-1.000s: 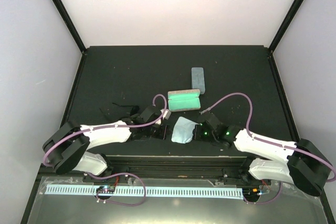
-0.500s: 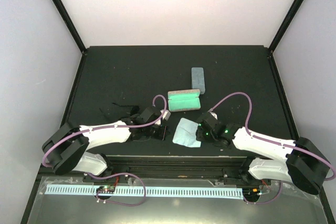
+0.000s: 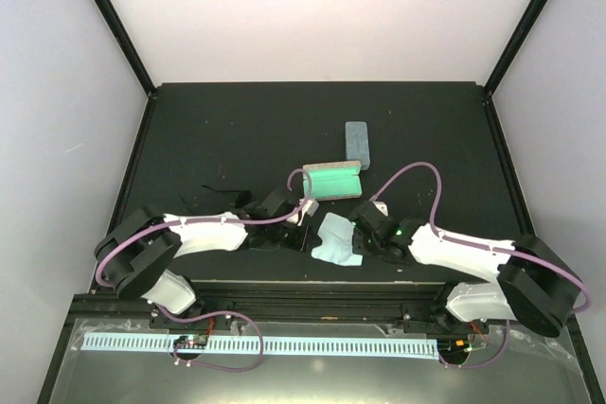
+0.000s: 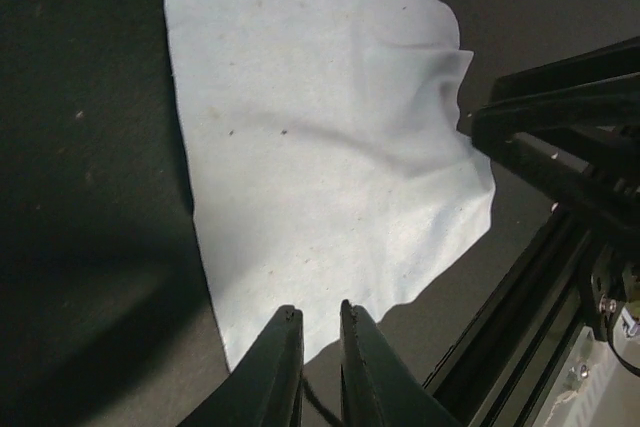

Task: Organize the sunglasses
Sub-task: Adjust the glasses cleaning cloth at the center of the board.

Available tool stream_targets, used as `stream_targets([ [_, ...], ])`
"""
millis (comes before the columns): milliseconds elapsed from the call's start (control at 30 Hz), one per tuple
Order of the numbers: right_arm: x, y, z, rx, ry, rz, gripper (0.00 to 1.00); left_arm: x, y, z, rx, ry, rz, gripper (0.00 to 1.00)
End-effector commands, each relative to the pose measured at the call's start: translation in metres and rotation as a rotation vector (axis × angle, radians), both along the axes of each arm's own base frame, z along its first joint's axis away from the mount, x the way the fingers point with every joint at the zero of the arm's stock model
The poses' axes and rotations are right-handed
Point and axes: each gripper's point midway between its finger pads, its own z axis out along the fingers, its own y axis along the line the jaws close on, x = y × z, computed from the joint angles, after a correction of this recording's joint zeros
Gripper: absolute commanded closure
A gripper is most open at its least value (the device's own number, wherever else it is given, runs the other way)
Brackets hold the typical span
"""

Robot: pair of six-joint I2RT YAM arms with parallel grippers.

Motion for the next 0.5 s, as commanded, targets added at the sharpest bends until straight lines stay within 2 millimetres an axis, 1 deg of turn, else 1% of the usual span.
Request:
stream_targets([
  [0,0.018,0.010,0.000,-0.034,-0.047,0.016,0.67,0.005,-0.016,0.012,-0.058,-0.030,-0.035,0.86],
  [133,0.025,0.015,-0.010,-0.068,-0.042,0.034,0.70,0.006,-0.008,0.005,-0.019,-0.034,-0.009,0.86],
  [300,0.037,0.011,-0.017,-0.137,-0.058,0.033,0.71,0.009,-0.002,0.001,0.003,-0.045,0.022,0.86],
  [467,0.047,0.010,-0.013,-0.166,-0.080,0.031,0.71,0.011,-0.005,0.002,-0.004,-0.047,0.025,0.86],
])
